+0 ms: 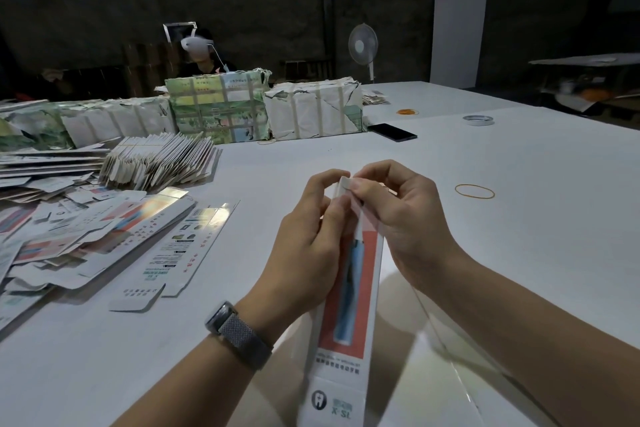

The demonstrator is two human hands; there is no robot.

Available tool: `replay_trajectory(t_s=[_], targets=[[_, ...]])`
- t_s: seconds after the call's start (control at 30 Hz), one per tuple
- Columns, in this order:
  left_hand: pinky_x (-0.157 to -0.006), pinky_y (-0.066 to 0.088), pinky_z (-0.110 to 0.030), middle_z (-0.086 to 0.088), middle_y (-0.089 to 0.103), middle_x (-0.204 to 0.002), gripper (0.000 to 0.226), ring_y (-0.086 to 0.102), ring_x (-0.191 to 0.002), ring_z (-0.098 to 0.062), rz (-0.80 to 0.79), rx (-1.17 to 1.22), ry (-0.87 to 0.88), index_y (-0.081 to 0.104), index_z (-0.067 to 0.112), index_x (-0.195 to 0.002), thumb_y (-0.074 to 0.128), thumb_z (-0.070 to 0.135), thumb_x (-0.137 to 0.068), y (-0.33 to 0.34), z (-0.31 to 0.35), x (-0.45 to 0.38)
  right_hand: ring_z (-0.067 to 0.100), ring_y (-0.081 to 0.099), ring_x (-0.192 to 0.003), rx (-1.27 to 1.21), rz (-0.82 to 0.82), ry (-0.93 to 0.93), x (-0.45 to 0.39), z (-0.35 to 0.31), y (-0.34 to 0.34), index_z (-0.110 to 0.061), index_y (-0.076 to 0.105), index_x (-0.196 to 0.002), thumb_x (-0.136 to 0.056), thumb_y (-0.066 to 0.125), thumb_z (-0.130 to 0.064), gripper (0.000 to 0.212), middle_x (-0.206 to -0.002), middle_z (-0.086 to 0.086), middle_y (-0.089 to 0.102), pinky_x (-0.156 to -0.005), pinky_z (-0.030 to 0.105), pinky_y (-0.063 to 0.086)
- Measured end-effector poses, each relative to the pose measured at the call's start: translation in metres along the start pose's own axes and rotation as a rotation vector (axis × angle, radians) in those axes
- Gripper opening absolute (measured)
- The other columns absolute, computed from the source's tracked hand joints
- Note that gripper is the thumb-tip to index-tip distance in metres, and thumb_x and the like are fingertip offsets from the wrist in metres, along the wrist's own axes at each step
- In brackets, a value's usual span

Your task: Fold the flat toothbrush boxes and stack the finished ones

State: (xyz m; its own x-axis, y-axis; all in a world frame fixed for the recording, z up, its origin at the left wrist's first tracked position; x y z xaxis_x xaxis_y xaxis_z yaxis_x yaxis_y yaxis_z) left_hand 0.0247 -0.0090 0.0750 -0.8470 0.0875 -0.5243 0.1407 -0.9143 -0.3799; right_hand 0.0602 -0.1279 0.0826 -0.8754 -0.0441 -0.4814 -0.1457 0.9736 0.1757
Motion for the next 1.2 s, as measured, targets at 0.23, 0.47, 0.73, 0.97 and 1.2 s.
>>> replay_trajectory(t_s=[0.23,0.47,0.73,0.97,1.2], targets=[[-0.066,0.055,-0.020,0.011,0.070,-0.082,0.034,0.071,-0.079,-0.009,0.005,-0.011,0.017,0.041,0.041,-0.129,0.035,0.049,-0.097,0.0002,0.0007,-0.0018,0.015,0.065,-0.067,0.050,-0.028,-0.012,0.0003,-0.0035,0.0016,-0.022,0.072,-0.079,-0.090,0.067,-0.015,0.014,-0.072,-0.004,0.069,-0.066,0.026,0.057],[-0.063,0.049,-0.015,0.021,0.066,-0.077,0.039,0.067,-0.072,-0.005,-0.021,-0.029,0.025,0.039,0.040,-0.134,0.032,0.050,-0.097,0.0023,0.0015,-0.0017,0.009,0.062,-0.065,0.088,0.022,-0.022,0.0014,-0.0064,-0.0031,-0.018,0.071,-0.081,-0.091,0.067,-0.013,0.013,-0.072,-0.005,0.068,-0.063,0.021,0.053],[-0.064,0.049,-0.016,0.026,0.062,-0.077,0.047,0.066,-0.075,-0.004,-0.063,-0.034,0.026,0.036,0.039,-0.141,0.031,0.051,-0.096,0.0065,0.0031,-0.0006,0.011,0.062,-0.069,0.045,0.038,-0.003,0.0022,-0.0079,-0.0043,-0.024,0.073,-0.077,-0.089,0.061,-0.019,0.018,-0.074,-0.003,0.068,-0.066,0.023,0.056],[-0.065,0.049,-0.015,0.029,0.061,-0.077,0.049,0.065,-0.074,-0.002,-0.075,-0.032,0.029,0.035,0.040,-0.143,0.031,0.051,-0.096,0.0070,0.0030,-0.0004,0.009,0.060,-0.071,0.038,0.038,0.000,0.0016,-0.0058,-0.0047,-0.026,0.073,-0.075,-0.090,0.059,-0.018,0.021,-0.075,-0.005,0.068,-0.067,0.023,0.054],[-0.065,0.052,-0.020,0.020,0.062,-0.075,0.043,0.067,-0.073,-0.008,-0.068,-0.036,0.038,0.036,0.043,-0.139,0.031,0.050,-0.097,0.0063,0.0046,0.0013,0.009,0.057,-0.068,0.014,-0.020,0.038,-0.0023,-0.0040,-0.0003,-0.029,0.072,-0.069,-0.081,0.056,-0.022,0.022,-0.071,-0.008,0.065,-0.065,0.021,0.051]])
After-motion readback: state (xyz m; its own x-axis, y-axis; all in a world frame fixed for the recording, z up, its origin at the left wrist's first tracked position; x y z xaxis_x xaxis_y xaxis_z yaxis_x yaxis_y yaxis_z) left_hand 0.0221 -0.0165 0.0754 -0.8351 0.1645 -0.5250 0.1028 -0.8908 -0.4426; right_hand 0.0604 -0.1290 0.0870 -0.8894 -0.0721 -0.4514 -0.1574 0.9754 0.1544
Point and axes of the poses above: each hand's wrist, its own x-axis away from the middle knuckle, its own y-axis out of the palm, z = x × y, the point moved 10 cm from there along -x, towards the middle knuckle
